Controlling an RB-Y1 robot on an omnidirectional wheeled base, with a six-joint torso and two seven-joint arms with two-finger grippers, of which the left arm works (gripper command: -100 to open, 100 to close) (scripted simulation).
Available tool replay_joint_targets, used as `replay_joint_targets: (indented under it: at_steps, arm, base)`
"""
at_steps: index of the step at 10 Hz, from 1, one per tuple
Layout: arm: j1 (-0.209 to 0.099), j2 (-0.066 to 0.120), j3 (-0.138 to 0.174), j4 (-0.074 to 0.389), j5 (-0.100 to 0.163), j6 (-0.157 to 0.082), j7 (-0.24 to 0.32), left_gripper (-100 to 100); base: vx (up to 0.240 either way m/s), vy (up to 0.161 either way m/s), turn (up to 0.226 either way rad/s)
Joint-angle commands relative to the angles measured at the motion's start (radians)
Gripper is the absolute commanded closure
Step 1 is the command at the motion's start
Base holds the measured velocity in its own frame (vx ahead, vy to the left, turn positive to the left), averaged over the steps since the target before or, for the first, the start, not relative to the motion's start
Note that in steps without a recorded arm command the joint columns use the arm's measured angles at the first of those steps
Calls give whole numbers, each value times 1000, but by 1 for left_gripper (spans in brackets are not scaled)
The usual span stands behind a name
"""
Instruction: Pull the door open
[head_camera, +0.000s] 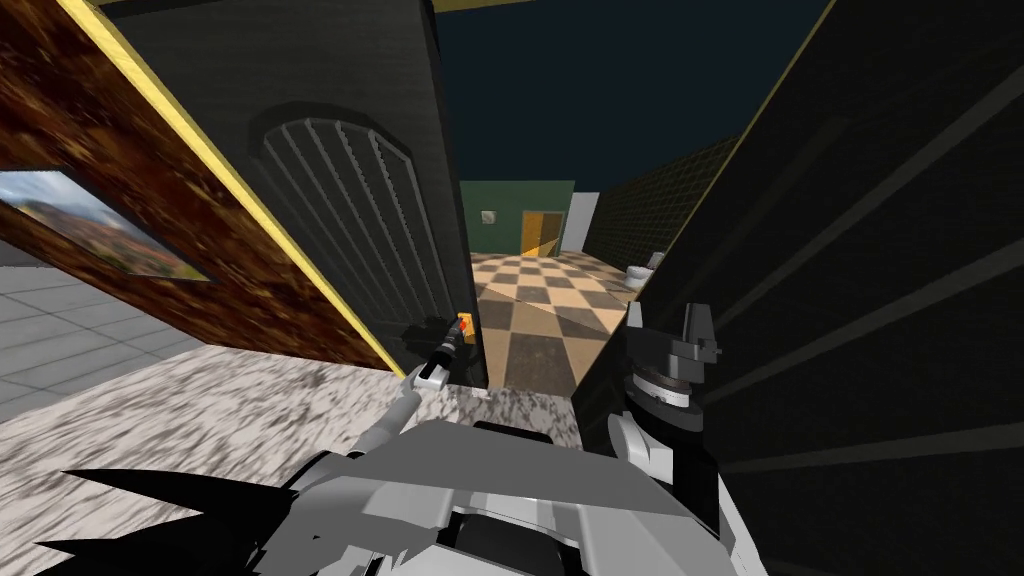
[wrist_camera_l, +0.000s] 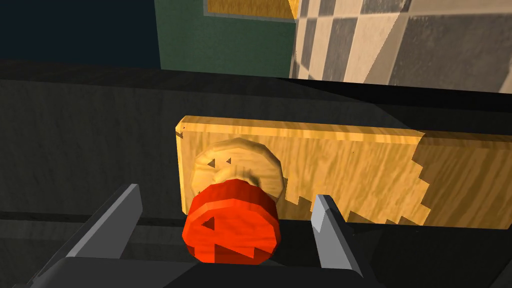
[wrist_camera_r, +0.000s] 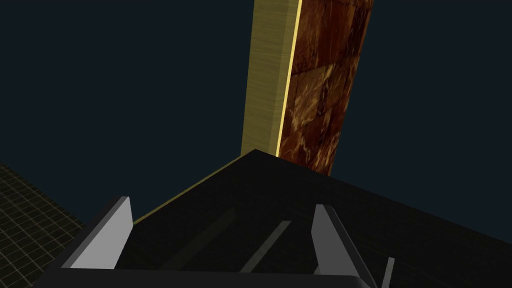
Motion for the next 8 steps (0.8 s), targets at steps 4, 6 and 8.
replay_joint_targets:
  at_steps: [4,6,8]
  arm:
    - [0,8,9,14,4,-11,6,100]
    - [0,8,9,14,4,-11,6,100]
    - [0,8,9,14,4,-11,6,100]
  base:
    - [41,-4,-27]
    - [-15,1,-2]
    - [-3,-1,2]
